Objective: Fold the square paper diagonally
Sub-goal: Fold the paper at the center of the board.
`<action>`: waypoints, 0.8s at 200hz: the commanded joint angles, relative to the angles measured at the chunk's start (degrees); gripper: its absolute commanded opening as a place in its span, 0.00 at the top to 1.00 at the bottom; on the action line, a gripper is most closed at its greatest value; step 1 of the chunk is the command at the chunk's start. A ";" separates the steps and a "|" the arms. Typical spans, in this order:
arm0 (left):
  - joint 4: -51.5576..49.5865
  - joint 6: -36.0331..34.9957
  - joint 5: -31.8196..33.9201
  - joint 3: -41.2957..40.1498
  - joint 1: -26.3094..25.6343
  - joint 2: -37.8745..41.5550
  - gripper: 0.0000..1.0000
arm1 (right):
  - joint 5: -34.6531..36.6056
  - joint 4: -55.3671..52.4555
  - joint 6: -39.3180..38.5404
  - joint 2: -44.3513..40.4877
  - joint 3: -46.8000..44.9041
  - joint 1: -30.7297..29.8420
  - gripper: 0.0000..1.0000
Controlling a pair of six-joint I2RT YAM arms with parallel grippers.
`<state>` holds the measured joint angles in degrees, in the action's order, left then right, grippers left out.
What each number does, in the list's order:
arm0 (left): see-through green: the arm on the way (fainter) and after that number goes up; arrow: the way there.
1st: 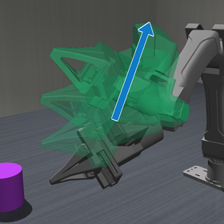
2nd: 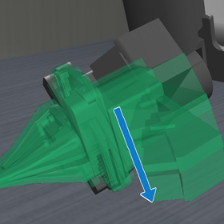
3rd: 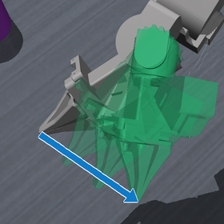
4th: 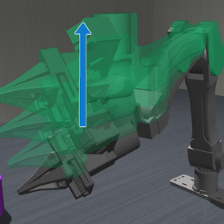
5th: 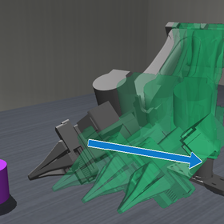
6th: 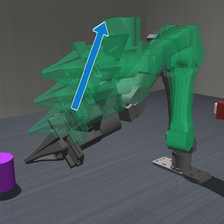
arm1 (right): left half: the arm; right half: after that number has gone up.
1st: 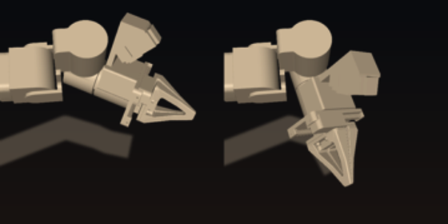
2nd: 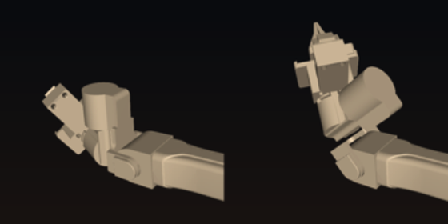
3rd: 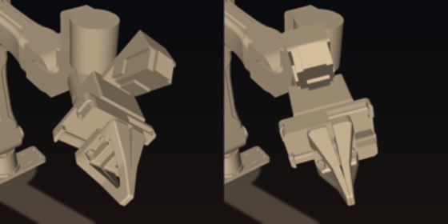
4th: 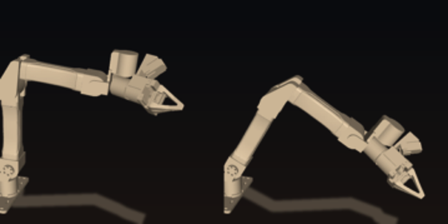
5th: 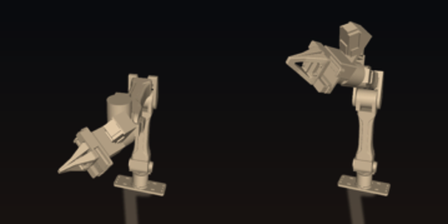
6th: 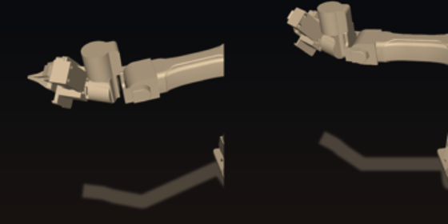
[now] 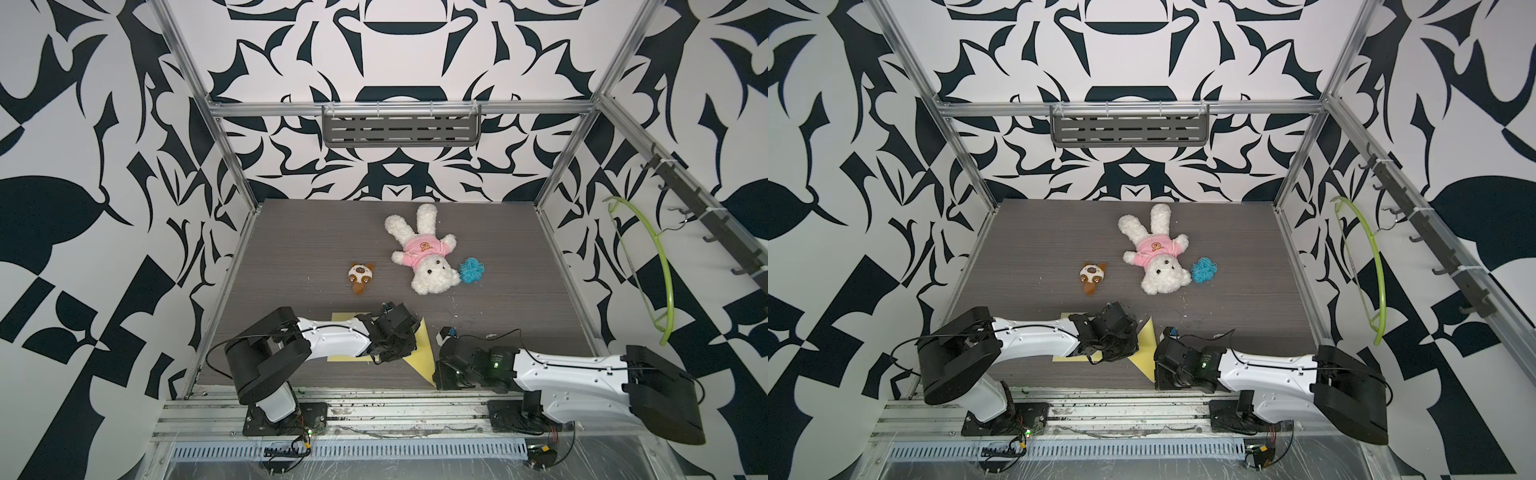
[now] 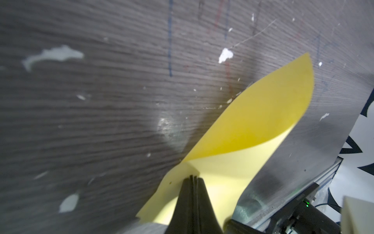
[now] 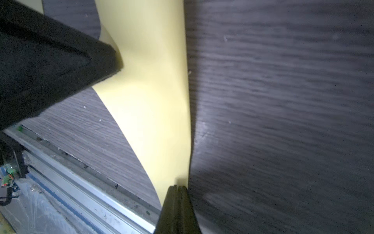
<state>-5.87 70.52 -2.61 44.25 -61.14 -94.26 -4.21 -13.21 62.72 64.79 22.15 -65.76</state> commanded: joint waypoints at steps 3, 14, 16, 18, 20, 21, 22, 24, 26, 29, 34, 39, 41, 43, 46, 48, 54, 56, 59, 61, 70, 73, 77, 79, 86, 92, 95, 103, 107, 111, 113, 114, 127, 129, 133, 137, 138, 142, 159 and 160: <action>-8.96 -0.55 2.08 -2.97 -0.38 -5.15 1.00 | 0.20 -6.29 1.25 -0.88 -2.06 -0.70 0.97; -8.98 -0.53 2.13 -3.04 -0.38 -5.15 1.00 | 0.12 -5.96 1.30 -1.07 -2.20 -0.86 0.97; -9.03 -0.49 2.16 -3.03 -0.38 -5.17 1.00 | 0.09 -5.89 1.34 -1.07 -2.22 -0.91 0.97; -9.02 -0.48 2.15 -3.07 -0.38 -5.15 1.00 | 0.08 -5.87 1.26 -1.07 -2.21 -0.99 0.97; -9.02 -0.47 2.17 -3.04 -0.36 -5.04 1.00 | 0.08 -5.86 1.24 -1.07 -2.20 -1.00 0.97; -9.04 -0.47 2.17 -3.03 -0.37 -5.05 1.00 | 0.08 -5.86 1.21 -1.07 -2.16 -0.98 0.97; -9.01 -0.47 2.13 -3.08 -0.37 -5.05 1.00 | 0.08 -5.86 1.24 -1.07 -2.14 -1.01 0.97; -9.01 -0.47 2.10 -3.06 -0.38 -5.06 1.00 | 0.08 -5.86 1.19 -1.03 -2.03 -1.05 0.97; -9.04 -0.47 2.20 -3.08 -0.38 -5.10 1.00 | 0.08 -5.86 1.18 -1.02 -2.03 -1.04 0.97; -9.06 -0.47 2.18 -3.16 -0.38 -4.99 1.00 | 0.08 -5.90 1.17 -0.99 -1.96 -1.18 0.97; -9.02 -0.47 2.22 -3.18 -0.38 -4.97 1.00 | 0.08 -5.95 1.10 -0.84 -1.79 -1.21 0.97; -9.04 -0.47 2.22 -3.23 -0.37 -4.89 1.00 | 0.08 -6.03 1.02 -0.73 -1.61 -1.38 0.97; -9.06 -0.47 2.25 -3.28 -0.38 -4.86 1.00 | 0.08 -6.03 0.96 -0.66 -1.59 -1.45 0.97; -9.07 -0.47 2.26 -3.24 -0.38 -4.88 1.00 | 0.12 -6.04 0.99 -0.58 -1.54 -1.52 0.97; -9.11 -0.47 2.26 -3.30 -0.38 -4.88 1.00 | 0.08 -6.04 0.98 -0.55 -1.55 -1.53 0.97; -9.15 -0.47 2.33 -3.25 -0.38 -4.88 1.00 | 0.08 -6.10 0.95 -0.53 -1.47 -1.58 0.97; -9.11 -0.47 2.27 -3.22 -0.38 -4.85 1.00 | 0.16 -6.13 0.93 -0.39 -1.34 -1.78 0.97; -9.17 -0.47 2.26 -3.23 -0.38 -4.85 1.00 | 0.16 -6.13 0.85 -0.38 -1.33 -1.80 0.97; -9.23 -0.47 2.33 -3.21 -0.38 -4.88 1.00 | 0.16 -6.19 0.85 -0.35 -1.26 -1.87 0.97; -9.20 -0.47 2.41 -3.16 -0.38 -4.88 1.00 | 0.16 -6.29 0.83 -0.30 -1.20 -1.99 0.97; -9.24 -0.47 2.41 -3.18 -0.38 -4.90 1.00 | 0.61 -7.15 0.78 -0.39 -0.79 -2.37 0.97; -9.25 -0.47 2.38 -3.12 -0.38 -4.93 1.00 | 0.87 -7.69 0.76 -0.42 -0.53 -2.59 0.97; -9.18 -0.47 2.43 -3.14 -0.38 -4.90 1.00 | 1.35 -8.52 0.68 -0.37 -0.24 -2.82 0.97; -9.23 -0.47 2.39 -3.10 -0.36 -4.89 1.00 | 1.56 -8.99 0.66 -0.37 -0.04 -2.98 0.97; -9.19 -0.47 2.35 -3.14 -0.38 -4.88 1.00 | 2.48 -10.80 0.33 -0.33 0.89 -3.51 0.97; -9.23 -0.47 2.35 -3.19 -0.38 -4.88 1.00 | 3.19 -12.30 0.01 -0.21 1.68 -3.99 0.97; -9.25 -0.47 2.35 -3.18 -0.38 -4.90 1.00 | 3.57 -13.06 -0.13 -0.08 2.13 -4.14 0.97; -9.24 -0.47 2.35 -3.14 -0.38 -4.88 1.00 | 4.31 -14.97 -0.52 0.34 3.19 -4.63 0.97; -9.20 -0.47 2.43 -3.20 -0.38 -4.88 1.00 | 4.67 -15.64 -0.74 0.68 3.62 -4.78 0.97; -9.16 -0.47 2.42 -3.19 -0.38 -4.87 1.00 | 4.94 -16.35 -0.95 0.99 4.05 -4.90 0.97; -9.18 -0.49 2.43 -3.18 -0.38 -4.86 1.00 | 5.05 -16.70 -0.98 1.20 4.31 -4.91 0.97; -9.17 -0.48 2.48 -3.19 -0.38 -4.83 1.00 | 5.16 -16.86 -1.00 1.29 4.39 -4.95 0.97; -9.18 -0.48 2.54 -3.20 -0.38 -4.71 1.00 | 5.59 -18.07 -1.67 2.44 5.69 -5.25 0.97; -9.17 -0.48 2.59 -3.20 -0.38 -4.75 1.00 | 5.72 -18.27 -1.71 2.62 5.88 -5.30 0.97; -9.20 -0.47 2.57 -3.25 -0.38 -4.69 1.00 | 6.02 -18.76 -1.80 2.72 6.33 -5.41 0.97; -9.22 -0.47 2.53 -3.33 -0.38 -4.63 1.00 | 6.45 -19.20 -1.84 2.77 6.74 -5.65 0.97; -9.15 -0.47 2.53 -3.36 -0.33 -4.62 1.00 | 6.51 -19.34 -1.82 2.78 6.89 -5.63 0.97; -9.09 -0.47 2.58 -3.32 -0.38 -4.67 1.00 | 6.88 -19.62 -1.90 2.59 7.20 -5.71 0.97; -9.07 -0.47 2.54 -3.34 -0.38 -4.50 1.00 | 8.51 -21.03 -2.07 0.34 8.48 -5.79 0.97; -9.07 -0.47 2.53 -3.36 -0.38 -4.47 1.00 | 8.60 -21.05 -2.12 0.11 8.55 -5.79 0.97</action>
<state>-5.87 70.52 -2.59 44.25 -61.14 -94.26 0.23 -27.46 61.80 67.18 27.97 -71.16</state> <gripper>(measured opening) 0.044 0.051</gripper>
